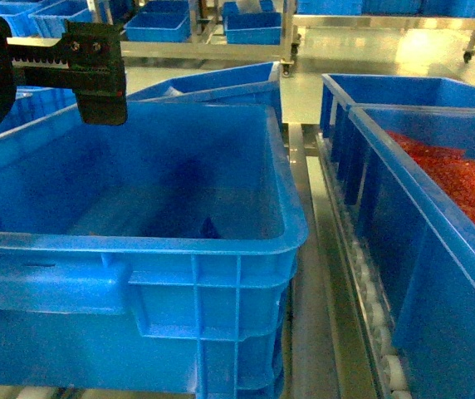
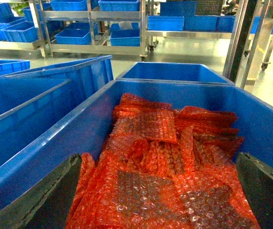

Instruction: Pick blue part to blue bin on bottom shelf

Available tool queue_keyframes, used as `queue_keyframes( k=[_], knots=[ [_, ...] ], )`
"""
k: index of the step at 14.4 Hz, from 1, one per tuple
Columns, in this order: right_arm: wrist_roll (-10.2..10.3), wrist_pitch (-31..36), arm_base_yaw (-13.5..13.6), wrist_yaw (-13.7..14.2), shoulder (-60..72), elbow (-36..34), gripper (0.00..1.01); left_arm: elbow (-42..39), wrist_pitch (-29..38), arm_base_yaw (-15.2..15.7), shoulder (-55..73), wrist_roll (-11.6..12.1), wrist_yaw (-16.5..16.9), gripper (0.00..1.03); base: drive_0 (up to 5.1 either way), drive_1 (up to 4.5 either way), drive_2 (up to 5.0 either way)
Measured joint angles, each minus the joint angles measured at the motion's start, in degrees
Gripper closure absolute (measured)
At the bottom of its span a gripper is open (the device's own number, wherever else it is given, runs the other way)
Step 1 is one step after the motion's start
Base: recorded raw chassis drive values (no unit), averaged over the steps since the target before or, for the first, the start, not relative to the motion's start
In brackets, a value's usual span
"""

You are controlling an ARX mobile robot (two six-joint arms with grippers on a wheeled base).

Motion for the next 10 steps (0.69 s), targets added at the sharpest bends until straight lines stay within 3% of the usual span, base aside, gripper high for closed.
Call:
queue_keyframes(
  k=[10],
  knots=[
    [0.0, 0.0, 0.0, 0.0, 0.0, 0.0, 0.03, -1.9, -2.6, 1.0, -5.6, -1.1, -0.3, 0.05, 0.0, 0.00, 0.0]
  ],
)
